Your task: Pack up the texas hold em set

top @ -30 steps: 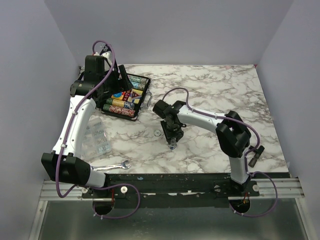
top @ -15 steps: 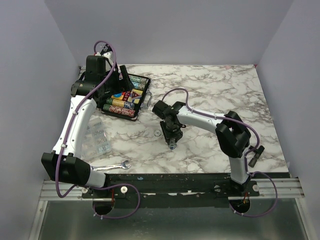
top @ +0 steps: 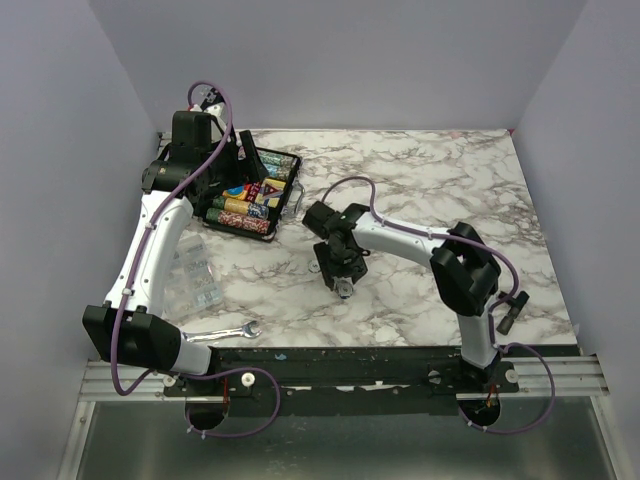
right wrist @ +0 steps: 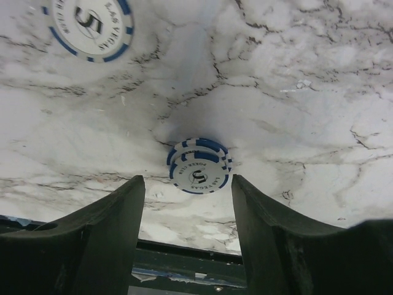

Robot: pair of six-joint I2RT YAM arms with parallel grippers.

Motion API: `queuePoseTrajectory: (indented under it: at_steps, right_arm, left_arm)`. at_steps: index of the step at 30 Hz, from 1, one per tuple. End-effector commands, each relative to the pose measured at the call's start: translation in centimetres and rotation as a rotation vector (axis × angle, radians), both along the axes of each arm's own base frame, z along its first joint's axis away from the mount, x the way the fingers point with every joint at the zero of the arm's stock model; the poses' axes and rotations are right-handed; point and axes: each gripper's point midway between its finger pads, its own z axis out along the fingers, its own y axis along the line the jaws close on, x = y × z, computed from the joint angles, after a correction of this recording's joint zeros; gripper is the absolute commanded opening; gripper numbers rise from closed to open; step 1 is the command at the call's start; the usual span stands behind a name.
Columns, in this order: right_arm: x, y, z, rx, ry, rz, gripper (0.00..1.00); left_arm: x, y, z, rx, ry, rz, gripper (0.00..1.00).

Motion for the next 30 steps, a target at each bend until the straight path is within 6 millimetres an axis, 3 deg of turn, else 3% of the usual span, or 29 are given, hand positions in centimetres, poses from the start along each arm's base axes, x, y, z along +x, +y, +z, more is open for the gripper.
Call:
queuePoseTrajectory:
  at_steps: [1,6,10,14,20,30]
  right_arm:
    - [1.3,1.8,1.0,0.030,-0.042,0.010,0.61]
    - [3.6,3.9,0.9,0.057,-0.089,0.017,0.61]
    - [4.8,6.1,-0.2,0.093,-0.085,0.050,0.67]
    - [5.7,6.8,-1.2,0.072,-0.086,0.067,0.69]
    - [6.7,6.9,-2.3,0.028,-0.099,0.076,0.69]
    - [6.0,5.9,-3.8,-0.032,-0.053,0.100,0.60]
  left_arm:
    - [-0.1,-0.1,0.4,0.004,-0.022,-0.007,0.86]
    - [-0.2,0.0,0.7,0.003,-0.030,-0.006,0.86]
    - [-0.1,0.0,0.7,0.007,-0.030,-0.004,0.86]
    - [-0.1,0.3,0.8,0.017,-0.033,0.009,0.86]
    - [0.0,0.6,0.8,0.010,-0.029,0.020,0.86]
    - [-0.1,0.5,0.9,0.002,-0.031,0.014,0.86]
